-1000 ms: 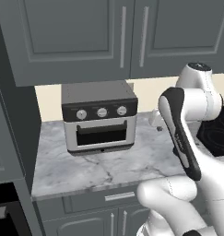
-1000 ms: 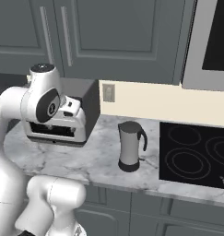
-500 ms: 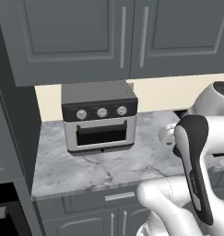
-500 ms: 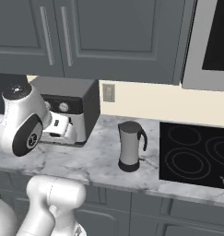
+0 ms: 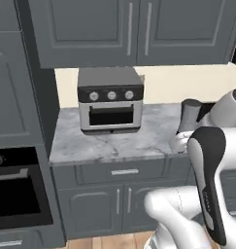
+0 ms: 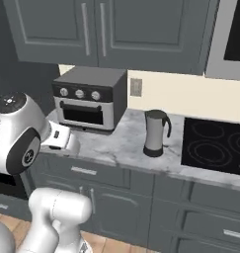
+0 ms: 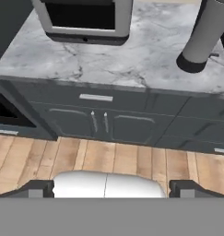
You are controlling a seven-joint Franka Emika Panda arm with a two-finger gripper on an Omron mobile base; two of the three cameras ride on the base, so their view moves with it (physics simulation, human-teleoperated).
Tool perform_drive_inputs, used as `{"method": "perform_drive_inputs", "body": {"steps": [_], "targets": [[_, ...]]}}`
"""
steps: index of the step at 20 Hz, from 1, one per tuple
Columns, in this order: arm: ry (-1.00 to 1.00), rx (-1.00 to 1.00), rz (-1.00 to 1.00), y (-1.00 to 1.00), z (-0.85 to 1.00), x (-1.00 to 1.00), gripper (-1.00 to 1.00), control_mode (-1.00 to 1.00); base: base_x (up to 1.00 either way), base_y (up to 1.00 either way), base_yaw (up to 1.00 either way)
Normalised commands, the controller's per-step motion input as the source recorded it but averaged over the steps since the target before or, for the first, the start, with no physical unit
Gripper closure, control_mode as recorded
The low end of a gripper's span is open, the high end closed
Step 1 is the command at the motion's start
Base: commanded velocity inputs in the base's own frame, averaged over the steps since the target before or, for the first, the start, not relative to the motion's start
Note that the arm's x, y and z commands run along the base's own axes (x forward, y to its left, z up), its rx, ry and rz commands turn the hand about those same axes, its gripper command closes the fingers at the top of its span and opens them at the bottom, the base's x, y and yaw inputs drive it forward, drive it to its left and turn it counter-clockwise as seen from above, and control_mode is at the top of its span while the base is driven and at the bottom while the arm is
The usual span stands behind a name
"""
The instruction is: Navigate to the fridge.
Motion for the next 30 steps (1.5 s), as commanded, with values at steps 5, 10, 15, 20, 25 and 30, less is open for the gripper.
{"method": "perform_drive_inputs", "body": {"steps": [5,10,15,20,25,30], "targets": [[0.0,0.0,0.0,0.0,0.0,0.0,-1.0,1.0,-0.05,0.09,0.79],[0.0,0.0,0.0,0.0,0.0,0.0,-1.0,1.0,0.0,-0.04,0.97],[0.0,0.0,0.0,0.0,0.0,0.0,-1.0,1.0,0.0,-0.08,0.98],[0.0,0.0,0.0,0.0,0.0,0.0,-1.0,1.0,0.0,-0.08,1.0],[0.0,0.0,0.0,0.0,0.0,0.0,-1.0,1.0,0.0,-0.05,1.0],[0.0,0.0,0.0,0.0,0.0,0.0,-1.0,1.0,0.0,-0.06,1.0]]}}
